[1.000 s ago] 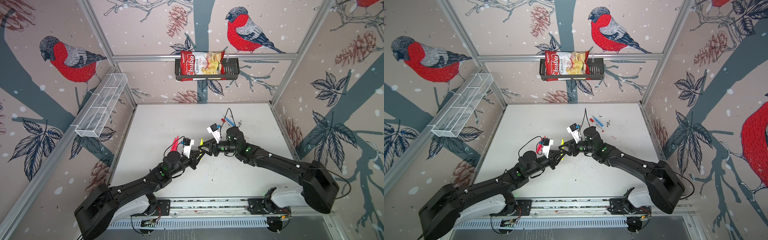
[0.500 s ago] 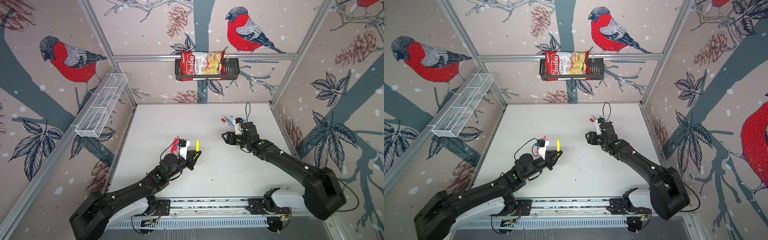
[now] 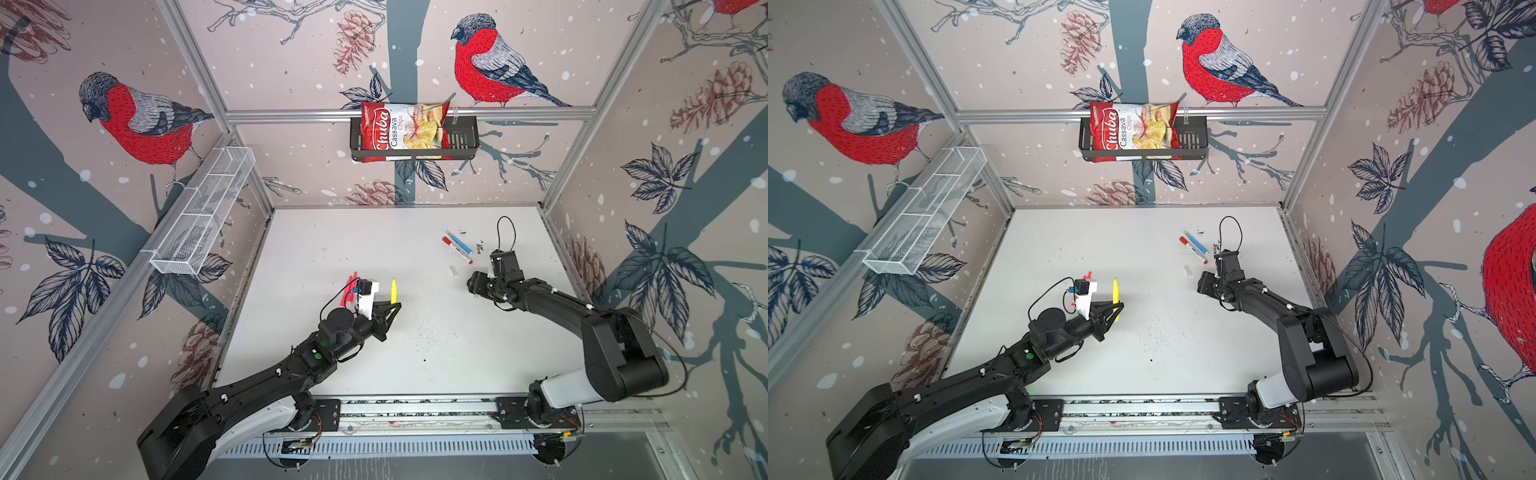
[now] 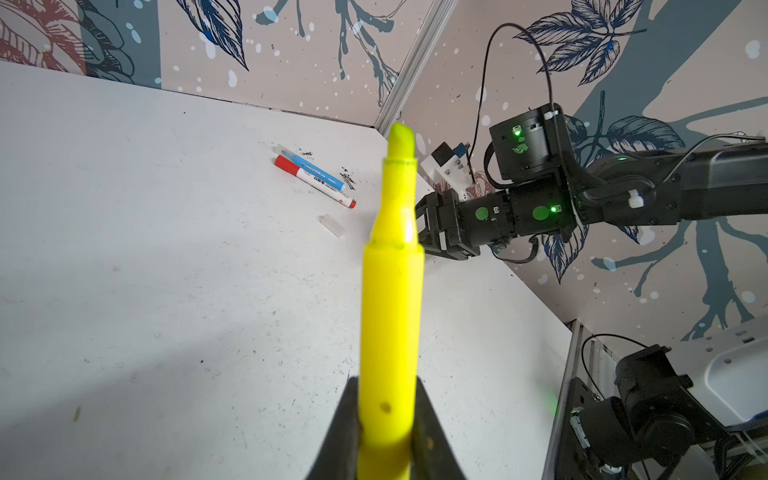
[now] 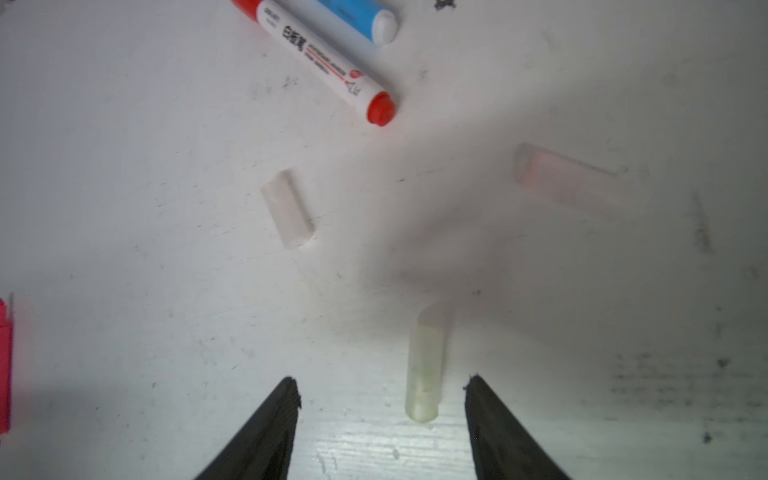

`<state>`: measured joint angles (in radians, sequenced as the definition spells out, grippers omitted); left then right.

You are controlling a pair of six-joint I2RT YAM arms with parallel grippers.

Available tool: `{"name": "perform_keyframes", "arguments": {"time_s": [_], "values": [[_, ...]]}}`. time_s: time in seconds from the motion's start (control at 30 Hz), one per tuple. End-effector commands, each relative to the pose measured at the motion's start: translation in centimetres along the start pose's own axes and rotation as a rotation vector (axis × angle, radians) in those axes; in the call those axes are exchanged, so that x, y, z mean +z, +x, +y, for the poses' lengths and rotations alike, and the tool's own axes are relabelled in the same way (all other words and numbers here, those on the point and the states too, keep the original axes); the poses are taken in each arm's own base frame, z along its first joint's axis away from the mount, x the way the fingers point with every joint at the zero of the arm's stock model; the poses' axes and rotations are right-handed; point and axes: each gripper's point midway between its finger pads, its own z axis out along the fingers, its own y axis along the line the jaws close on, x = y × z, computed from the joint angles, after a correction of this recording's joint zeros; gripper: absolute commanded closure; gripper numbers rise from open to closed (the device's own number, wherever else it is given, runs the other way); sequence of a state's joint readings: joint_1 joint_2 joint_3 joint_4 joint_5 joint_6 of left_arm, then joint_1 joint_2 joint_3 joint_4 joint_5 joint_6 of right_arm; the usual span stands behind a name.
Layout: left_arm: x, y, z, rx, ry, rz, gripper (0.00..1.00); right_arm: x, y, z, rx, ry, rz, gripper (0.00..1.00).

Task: Insert the pens into the pen caps
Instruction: 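Move the right gripper away to a clear cap on the far table, then lower the right gripper and grasp the clear plastic cap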

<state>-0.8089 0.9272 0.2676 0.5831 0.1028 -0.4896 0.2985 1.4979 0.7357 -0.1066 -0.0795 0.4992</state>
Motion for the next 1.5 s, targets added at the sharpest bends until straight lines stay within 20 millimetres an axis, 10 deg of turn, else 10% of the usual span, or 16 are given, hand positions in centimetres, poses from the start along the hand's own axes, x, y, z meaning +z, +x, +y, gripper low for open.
{"name": "perform_keyframes", "arguments": {"time_s": [0.0, 1.2, 1.47], "values": [[-0.1, -0.5, -0.4, 0.023, 0.015, -0.017, 1.0, 0.6, -0.4, -0.1, -0.014, 0.001, -0.004, 0.35], [-1.2, -0.4, 0.1, 0.034, -0.012, -0.027, 1.0, 2.6, 2.1, -1.4, -0.171, 0.231, 0.089, 0.63], [-1.3, -0.5, 0.0, 0.033, -0.009, -0.027, 1.0, 3.0, 2.6, -1.1, -0.185, 0.22, 0.108, 0.82]]}}
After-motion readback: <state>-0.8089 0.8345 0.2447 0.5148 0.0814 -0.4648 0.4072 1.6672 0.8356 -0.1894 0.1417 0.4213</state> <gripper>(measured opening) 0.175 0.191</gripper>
